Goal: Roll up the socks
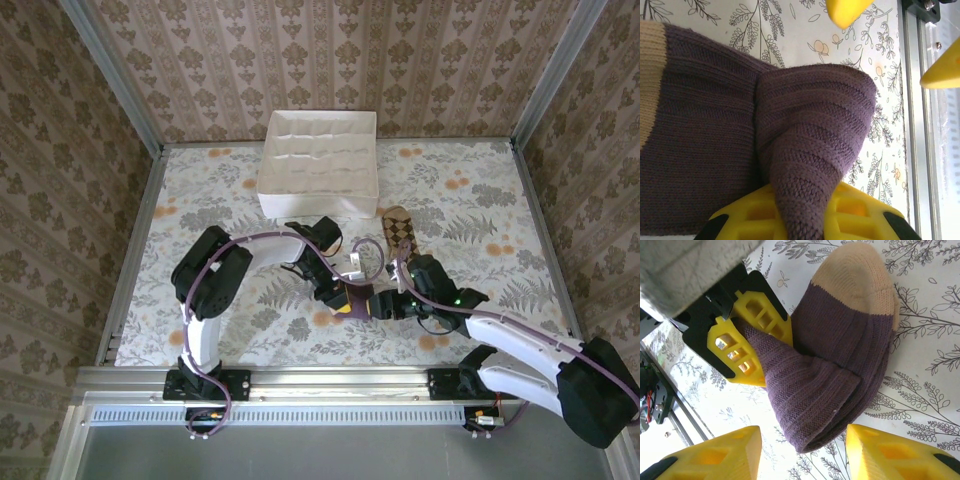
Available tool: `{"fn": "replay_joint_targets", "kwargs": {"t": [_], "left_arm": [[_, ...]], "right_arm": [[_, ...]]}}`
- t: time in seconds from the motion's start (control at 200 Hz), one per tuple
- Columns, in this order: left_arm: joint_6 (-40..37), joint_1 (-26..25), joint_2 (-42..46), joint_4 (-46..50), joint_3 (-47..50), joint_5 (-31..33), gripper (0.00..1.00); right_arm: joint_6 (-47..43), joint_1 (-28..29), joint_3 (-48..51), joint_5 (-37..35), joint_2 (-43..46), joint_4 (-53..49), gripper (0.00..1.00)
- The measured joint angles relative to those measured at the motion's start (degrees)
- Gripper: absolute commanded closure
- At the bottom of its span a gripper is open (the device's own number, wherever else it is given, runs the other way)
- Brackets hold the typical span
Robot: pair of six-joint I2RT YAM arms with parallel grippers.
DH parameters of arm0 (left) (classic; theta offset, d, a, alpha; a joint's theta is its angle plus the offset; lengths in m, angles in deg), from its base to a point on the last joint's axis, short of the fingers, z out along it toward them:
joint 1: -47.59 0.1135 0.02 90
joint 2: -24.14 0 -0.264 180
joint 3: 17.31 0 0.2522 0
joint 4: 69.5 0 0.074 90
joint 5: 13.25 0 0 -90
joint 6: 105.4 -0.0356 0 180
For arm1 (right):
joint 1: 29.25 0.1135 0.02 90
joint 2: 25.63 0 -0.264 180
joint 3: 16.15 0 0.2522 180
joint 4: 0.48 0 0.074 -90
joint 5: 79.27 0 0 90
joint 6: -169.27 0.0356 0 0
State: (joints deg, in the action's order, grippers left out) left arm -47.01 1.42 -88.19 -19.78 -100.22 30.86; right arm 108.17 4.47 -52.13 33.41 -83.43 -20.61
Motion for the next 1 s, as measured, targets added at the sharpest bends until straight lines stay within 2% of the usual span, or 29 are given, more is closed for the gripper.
{"fn": "replay_joint_targets", "kwargs": {"t": [0.29, 0.51, 0.565, 0.665, 0.74, 1.0], "left_arm": [[0.42, 0.0, -1.62, 0.5, -1.73, -1.16, 0.99], [0.42, 0.11, -1.73, 0.46, -1.77, -1.4, 0.96], [0.42, 0.17, -1.73, 0.44, -1.77, -1.25, 0.94], [0.57, 0.42, -1.73, -0.24, -1.55, -0.79, 0.84], [1.14, 0.74, -1.55, -2.21, -0.22, -0.92, 0.76], [2.99, 0.79, 2.23, -11.89, 5.99, 1.53, 0.64]], "right_arm": [[-0.02, 1.44, -0.52, 0.28, -7.58, 4.11, 0.5], [-0.13, 1.73, -3.13, 0.9, -15.65, 6.16, 0.57], [0.0, 1.73, -3.91, 1.4, -17.07, 6.21, 0.63], [0.37, 1.68, -5.46, 1.97, -19.17, 5.97, 0.9], [0.68, 1.64, -6.34, 1.97, -19.76, 5.05, 0.98], [4.9, -1.53, -9.05, 5.46, -24.15, 3.39, 1.0]]}}
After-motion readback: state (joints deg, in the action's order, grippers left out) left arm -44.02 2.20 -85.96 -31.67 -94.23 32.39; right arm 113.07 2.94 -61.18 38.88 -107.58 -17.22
